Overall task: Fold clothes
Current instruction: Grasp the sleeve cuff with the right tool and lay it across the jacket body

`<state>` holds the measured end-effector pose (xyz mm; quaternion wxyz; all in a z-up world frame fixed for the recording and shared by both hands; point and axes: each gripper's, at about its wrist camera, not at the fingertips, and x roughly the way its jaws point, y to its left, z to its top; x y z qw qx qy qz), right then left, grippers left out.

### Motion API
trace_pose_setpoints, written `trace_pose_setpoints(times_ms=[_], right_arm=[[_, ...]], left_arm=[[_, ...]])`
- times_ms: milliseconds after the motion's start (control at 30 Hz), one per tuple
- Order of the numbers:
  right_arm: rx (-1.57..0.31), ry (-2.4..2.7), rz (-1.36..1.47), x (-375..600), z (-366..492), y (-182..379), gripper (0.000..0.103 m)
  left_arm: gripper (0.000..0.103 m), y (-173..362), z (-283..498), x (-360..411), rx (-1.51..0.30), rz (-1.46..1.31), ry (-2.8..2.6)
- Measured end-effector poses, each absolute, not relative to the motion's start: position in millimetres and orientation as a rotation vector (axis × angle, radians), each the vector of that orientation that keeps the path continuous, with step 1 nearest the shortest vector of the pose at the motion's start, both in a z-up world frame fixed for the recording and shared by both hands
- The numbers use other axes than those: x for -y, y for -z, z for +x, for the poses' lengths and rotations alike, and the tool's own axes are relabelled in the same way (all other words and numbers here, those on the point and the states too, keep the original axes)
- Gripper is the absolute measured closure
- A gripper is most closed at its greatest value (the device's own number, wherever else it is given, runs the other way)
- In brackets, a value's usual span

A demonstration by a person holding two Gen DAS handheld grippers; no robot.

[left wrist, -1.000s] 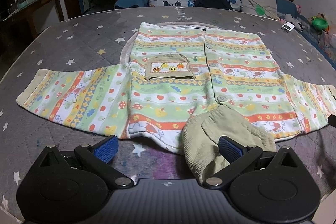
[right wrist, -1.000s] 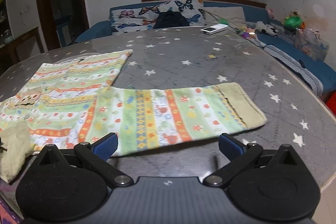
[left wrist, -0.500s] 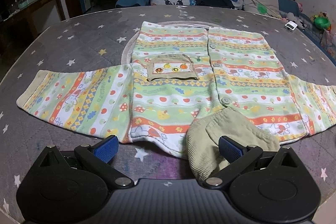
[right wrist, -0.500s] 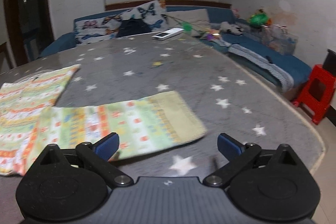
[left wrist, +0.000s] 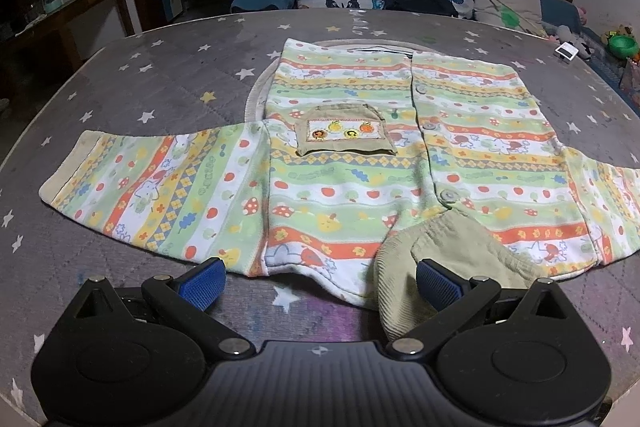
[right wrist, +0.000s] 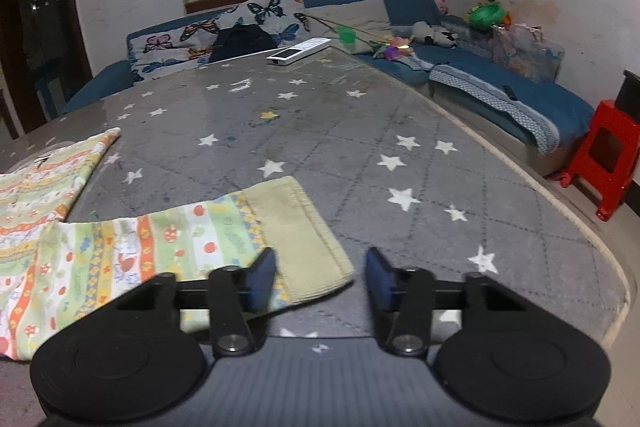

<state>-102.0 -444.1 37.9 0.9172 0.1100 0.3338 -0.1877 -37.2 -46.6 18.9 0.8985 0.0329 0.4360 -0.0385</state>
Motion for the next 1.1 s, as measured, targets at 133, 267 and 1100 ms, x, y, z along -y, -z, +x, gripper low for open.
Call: trace_pose_setpoints(times_ms=[133,267,1100], right_arm=[[-0.651,0.302,0.271,430,-100,-55,0.095],[-0.614,0.219,0.314,415,-98,-72,0.096],[-0.564,-0.332,0.395,258,-24,-139,0.096]], left_arm=[[0.0,-19,-38,48,-0.9,0.076,0.087],[0.0,-20,-39,47,-0.893,0.079,0.09],[0.0,-17,-44,27,-0.884,0.011,0.11]])
